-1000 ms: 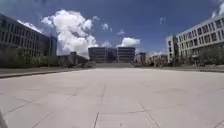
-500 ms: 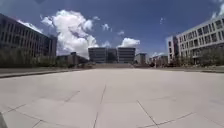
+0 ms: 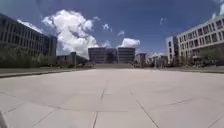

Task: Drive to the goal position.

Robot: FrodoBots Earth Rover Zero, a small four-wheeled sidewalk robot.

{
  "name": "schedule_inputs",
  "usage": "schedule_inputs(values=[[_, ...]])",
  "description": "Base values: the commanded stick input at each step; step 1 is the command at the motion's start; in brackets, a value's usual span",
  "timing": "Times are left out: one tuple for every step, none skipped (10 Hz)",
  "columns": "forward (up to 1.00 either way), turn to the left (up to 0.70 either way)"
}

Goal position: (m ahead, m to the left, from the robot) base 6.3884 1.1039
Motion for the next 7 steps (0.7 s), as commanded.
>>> schedule_inputs(values=[[0.7, 0.06], [0.7, 0.1], [0.7, 0.05], [0.7, 0.0], [0.7, 0.0], [0.7, 0.0], [0.7, 0.0]])
